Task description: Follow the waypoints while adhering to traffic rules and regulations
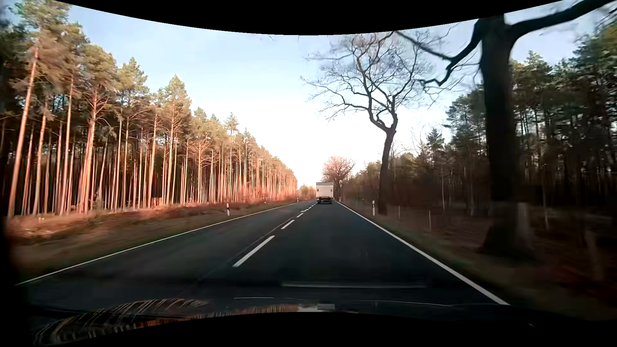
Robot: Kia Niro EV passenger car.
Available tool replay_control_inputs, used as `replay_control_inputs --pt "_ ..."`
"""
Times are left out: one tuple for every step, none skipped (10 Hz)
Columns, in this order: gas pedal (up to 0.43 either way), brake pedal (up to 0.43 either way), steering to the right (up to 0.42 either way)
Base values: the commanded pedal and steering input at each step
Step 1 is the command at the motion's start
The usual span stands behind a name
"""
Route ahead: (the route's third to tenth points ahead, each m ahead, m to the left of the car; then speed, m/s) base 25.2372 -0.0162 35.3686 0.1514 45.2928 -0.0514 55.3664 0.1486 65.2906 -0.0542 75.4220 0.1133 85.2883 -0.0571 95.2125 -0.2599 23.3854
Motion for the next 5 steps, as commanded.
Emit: replay_control_inputs --pt "0.157 0.0 0.0" --pt "0.157 0.0 0.0" --pt "0.157 0.0 0.0" --pt "0.157 0.0 0.0" --pt "0.157 0.0 0.0"
